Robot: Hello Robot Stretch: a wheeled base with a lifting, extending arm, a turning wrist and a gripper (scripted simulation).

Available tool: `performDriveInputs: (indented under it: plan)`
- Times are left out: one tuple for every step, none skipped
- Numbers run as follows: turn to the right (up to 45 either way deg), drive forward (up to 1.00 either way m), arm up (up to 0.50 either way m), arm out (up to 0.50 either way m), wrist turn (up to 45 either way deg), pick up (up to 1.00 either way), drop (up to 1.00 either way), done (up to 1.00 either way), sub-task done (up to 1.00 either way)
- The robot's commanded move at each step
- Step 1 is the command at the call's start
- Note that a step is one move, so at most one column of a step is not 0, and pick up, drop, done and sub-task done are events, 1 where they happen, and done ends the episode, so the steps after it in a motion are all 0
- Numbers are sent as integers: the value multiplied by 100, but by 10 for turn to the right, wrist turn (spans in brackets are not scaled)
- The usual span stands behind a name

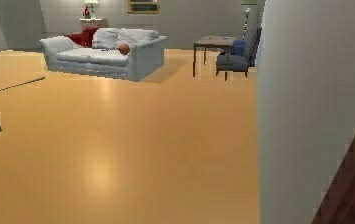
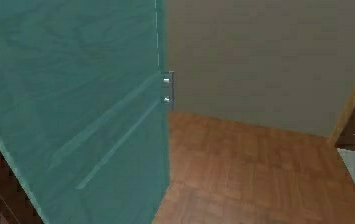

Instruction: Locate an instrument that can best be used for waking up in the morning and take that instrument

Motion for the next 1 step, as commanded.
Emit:
performDriveInputs:
  plan:
    - [0, 30, 0, 0, 0, 0, 0, 0, 0]
